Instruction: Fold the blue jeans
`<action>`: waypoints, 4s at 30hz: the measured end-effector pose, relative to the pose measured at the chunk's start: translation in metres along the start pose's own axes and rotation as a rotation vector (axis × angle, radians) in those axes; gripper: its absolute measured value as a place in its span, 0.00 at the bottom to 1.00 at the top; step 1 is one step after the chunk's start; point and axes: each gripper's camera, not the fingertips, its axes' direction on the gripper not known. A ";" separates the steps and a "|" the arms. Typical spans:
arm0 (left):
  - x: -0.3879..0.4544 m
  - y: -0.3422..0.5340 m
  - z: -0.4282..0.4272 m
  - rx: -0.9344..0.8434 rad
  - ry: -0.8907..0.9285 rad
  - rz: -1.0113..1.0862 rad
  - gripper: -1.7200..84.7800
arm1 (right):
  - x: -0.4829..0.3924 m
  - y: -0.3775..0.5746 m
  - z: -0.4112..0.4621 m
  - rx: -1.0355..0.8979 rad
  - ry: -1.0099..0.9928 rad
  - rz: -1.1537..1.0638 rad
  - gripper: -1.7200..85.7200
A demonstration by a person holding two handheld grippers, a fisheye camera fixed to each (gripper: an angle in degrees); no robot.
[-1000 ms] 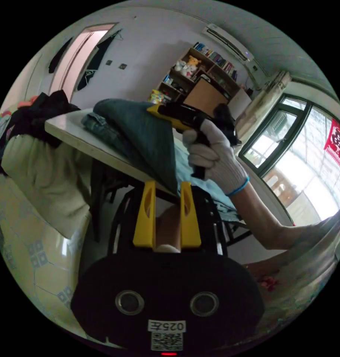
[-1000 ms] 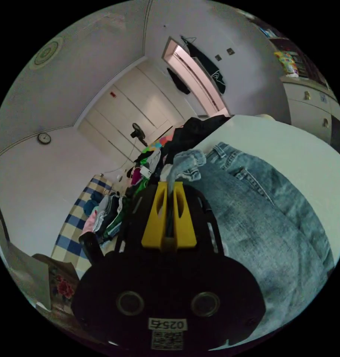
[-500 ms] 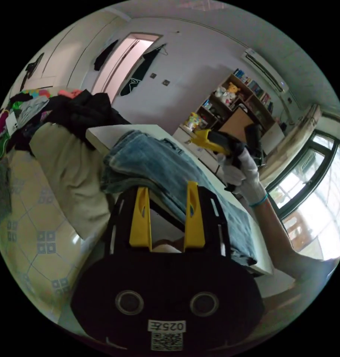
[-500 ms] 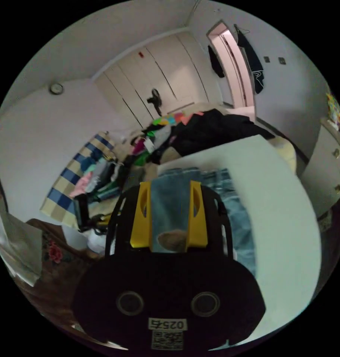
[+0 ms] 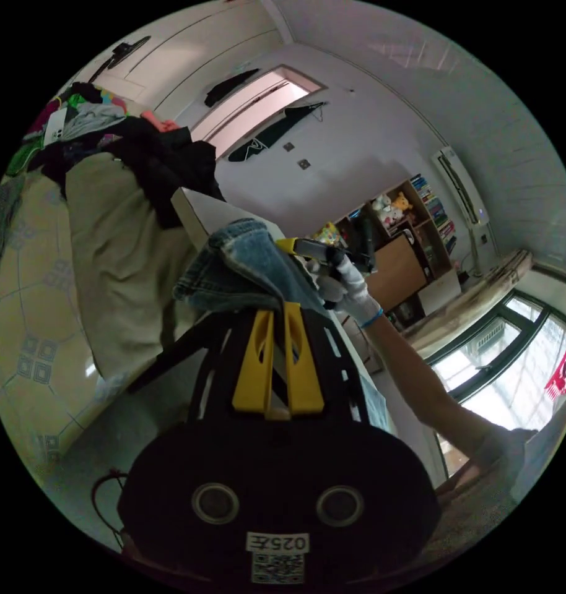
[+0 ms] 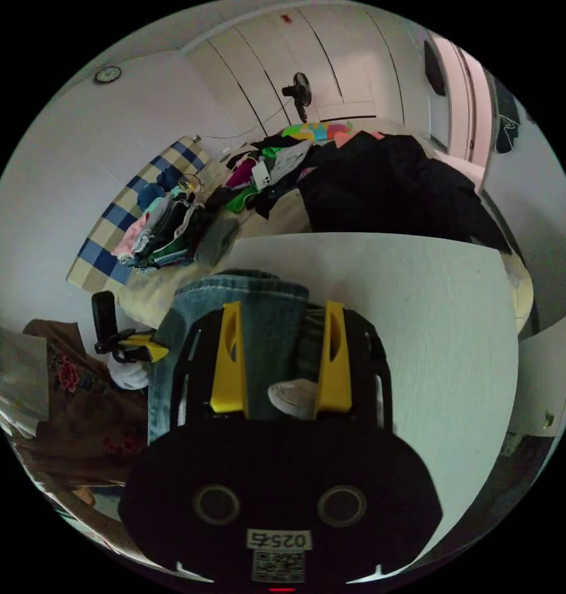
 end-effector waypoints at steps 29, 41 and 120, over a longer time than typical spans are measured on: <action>0.095 0.038 -0.041 0.100 0.268 0.424 0.00 | 0.048 0.100 -0.196 0.506 -0.506 -0.243 0.08; 0.412 0.118 0.019 -0.206 0.924 0.763 0.00 | -0.177 0.451 -0.572 0.857 0.259 0.040 0.08; 0.096 0.297 0.050 -0.328 0.491 0.949 0.13 | -0.104 0.524 -0.330 0.589 0.226 0.591 0.30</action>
